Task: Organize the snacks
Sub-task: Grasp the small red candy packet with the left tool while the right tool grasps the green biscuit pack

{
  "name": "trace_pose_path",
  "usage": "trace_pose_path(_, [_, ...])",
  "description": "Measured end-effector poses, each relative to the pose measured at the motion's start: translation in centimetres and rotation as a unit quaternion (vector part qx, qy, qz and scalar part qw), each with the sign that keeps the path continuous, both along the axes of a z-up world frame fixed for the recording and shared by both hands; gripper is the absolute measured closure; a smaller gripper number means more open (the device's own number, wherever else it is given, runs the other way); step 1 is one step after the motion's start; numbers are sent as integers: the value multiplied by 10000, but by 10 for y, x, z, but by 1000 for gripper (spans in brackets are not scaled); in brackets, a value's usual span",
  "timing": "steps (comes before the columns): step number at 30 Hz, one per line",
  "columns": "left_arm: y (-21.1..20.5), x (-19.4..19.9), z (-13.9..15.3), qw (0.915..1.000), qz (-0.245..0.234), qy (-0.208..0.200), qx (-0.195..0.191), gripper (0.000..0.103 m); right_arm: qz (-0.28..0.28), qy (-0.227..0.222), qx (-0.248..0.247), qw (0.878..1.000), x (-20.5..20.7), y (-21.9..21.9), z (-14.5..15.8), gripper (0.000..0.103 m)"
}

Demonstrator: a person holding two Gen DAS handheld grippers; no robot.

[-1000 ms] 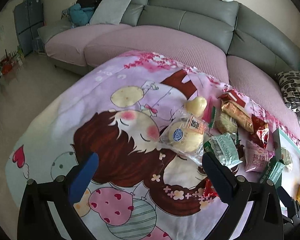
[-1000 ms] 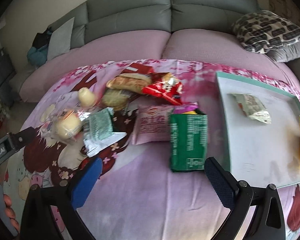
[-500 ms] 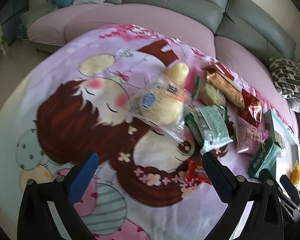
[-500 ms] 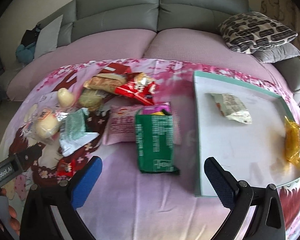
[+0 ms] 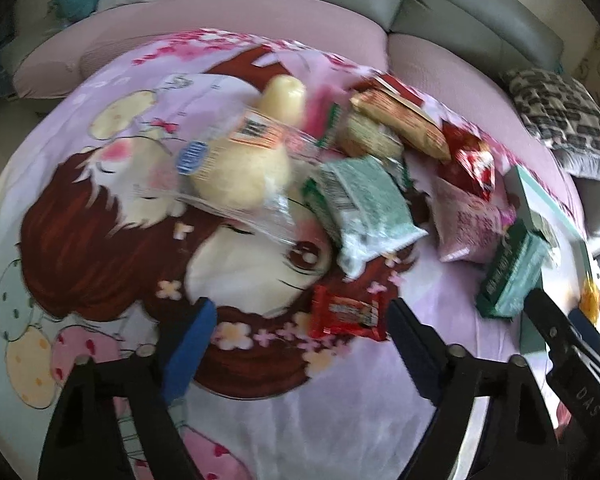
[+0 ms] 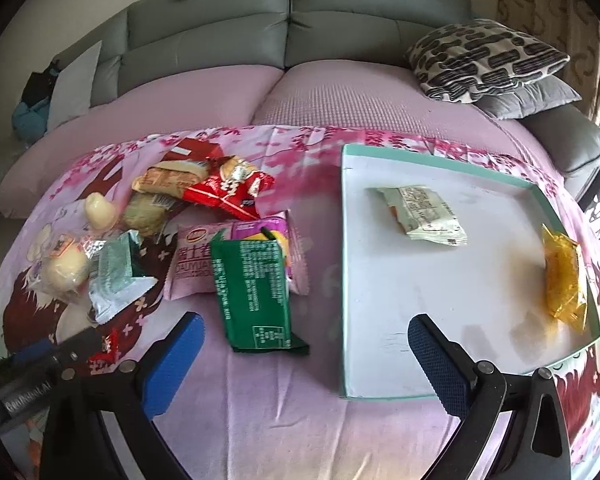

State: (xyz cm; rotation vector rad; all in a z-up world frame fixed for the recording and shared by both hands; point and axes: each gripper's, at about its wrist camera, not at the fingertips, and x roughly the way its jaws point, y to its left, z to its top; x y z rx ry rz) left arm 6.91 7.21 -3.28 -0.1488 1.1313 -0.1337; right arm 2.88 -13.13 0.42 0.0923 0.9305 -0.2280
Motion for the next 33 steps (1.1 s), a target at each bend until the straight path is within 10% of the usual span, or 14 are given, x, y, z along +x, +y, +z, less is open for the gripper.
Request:
trace_pose_path(15, [-24,1,-4,9994,-318,58,94,46,362,-340,203,9986,3,7,4,2])
trace_pose_path(33, [-22,0,-5,9992,-384,35,40,63,609,-174,421,9971,19,18,-22,48])
